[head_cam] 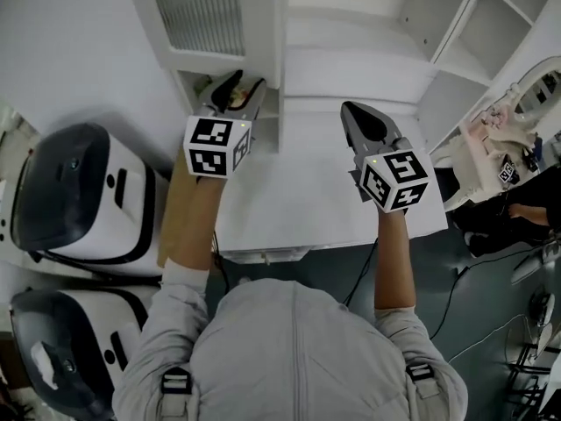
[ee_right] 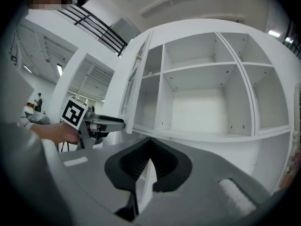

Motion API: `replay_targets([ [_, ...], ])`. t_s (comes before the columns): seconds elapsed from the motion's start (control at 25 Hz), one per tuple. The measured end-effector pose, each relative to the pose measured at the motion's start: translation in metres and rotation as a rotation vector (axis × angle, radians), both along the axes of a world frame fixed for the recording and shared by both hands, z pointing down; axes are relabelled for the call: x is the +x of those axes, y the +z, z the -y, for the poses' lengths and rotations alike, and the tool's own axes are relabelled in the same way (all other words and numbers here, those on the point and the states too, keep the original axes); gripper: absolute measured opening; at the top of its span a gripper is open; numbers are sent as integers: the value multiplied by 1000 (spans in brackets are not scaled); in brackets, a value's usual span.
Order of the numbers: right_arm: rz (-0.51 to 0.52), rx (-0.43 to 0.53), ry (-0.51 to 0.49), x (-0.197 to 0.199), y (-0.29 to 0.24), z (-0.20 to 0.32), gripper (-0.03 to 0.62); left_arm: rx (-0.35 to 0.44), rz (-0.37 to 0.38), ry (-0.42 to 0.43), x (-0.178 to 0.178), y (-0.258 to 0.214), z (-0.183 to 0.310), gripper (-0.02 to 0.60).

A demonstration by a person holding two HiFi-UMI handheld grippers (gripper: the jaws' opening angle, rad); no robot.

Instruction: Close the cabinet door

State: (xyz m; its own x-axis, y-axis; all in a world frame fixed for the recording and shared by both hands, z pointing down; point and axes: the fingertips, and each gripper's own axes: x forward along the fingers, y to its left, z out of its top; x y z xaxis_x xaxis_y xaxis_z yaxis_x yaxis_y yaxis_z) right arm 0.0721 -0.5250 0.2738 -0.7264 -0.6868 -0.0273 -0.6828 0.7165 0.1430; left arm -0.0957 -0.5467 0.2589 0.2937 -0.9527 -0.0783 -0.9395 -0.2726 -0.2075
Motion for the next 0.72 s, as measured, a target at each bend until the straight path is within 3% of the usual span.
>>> replay_targets([
  [0.08,-1,-2,40,6,0,3,2,15,25,-2,0,1,8,159],
  [0.24,3,-9,100,13,2,7,2,19,-8,-1,-4,-3,25,80],
  [0.6,-7,-31,185,18,13,7,2,40,-58,-1,-4,-4,61,97],
  [0.72,-10,-40,194,16,17,4,2,48,-53,-13,-8,-4,69,72],
])
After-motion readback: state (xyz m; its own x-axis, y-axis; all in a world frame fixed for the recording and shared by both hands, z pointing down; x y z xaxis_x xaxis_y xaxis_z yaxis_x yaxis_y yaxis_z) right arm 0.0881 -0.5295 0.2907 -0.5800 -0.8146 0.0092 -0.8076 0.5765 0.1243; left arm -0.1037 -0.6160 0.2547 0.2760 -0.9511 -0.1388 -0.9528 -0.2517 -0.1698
